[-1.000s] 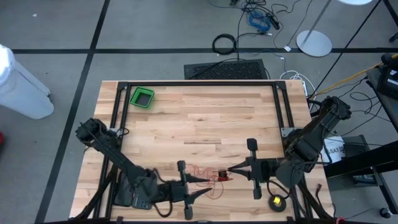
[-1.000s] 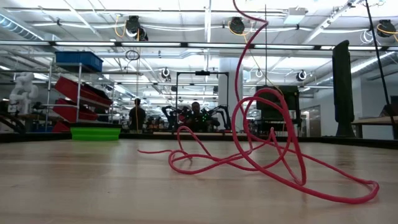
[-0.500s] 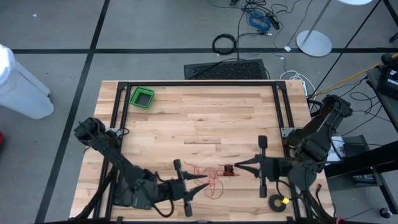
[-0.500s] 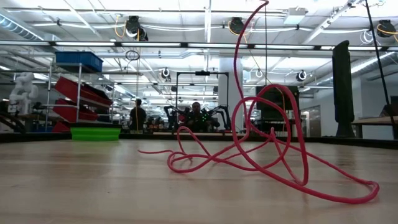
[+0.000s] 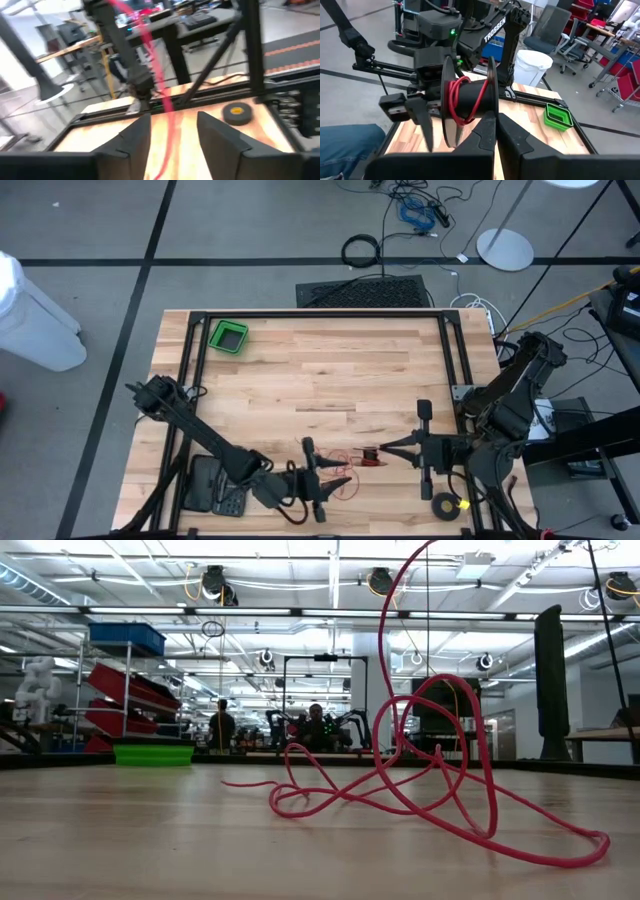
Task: Coil cords
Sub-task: Coil the red wire into the spool
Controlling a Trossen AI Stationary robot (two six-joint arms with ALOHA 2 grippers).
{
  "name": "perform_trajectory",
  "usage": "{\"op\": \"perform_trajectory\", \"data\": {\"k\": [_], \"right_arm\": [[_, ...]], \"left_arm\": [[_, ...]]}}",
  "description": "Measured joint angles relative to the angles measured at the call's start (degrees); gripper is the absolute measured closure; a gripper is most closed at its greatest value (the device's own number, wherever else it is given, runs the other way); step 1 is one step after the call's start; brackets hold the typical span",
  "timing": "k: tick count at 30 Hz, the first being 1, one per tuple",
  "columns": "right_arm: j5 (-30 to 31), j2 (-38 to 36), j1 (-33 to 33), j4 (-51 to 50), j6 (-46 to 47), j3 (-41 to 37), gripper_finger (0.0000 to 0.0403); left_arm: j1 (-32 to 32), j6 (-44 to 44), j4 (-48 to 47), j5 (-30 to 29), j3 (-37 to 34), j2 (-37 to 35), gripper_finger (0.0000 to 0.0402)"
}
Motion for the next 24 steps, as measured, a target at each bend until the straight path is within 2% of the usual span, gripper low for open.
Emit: {"op": "perform_trajectory", "data": {"k": [5, 9, 17, 24], "right_arm": [[-0.04, 0.00, 0.02, -0.26, -0.34, 0.00, 0.0403], [-0.04, 0.00, -0.01, -0.27, -0.45, 0.00, 0.0403], [-0.04, 0.00, 0.02, -0.29, -0.45, 0.00, 0.0403], [-0.02, 0.00, 0.02, -0.82, -0.45, 0.00, 0.0403]], "left_arm": [[-0.20, 0.04, 0.26, -5.21, 0.00, 0.00, 0.0184], [-0.55, 0.19, 0.22, -5.84, 0.00, 0.00, 0.0174], [-1.87, 0.02, 0.15, -7.47, 0.00, 0.00, 0.0176], [-2.78, -0.43, -0.10, -8.53, -0.02, -0.66, 0.0219]]}}
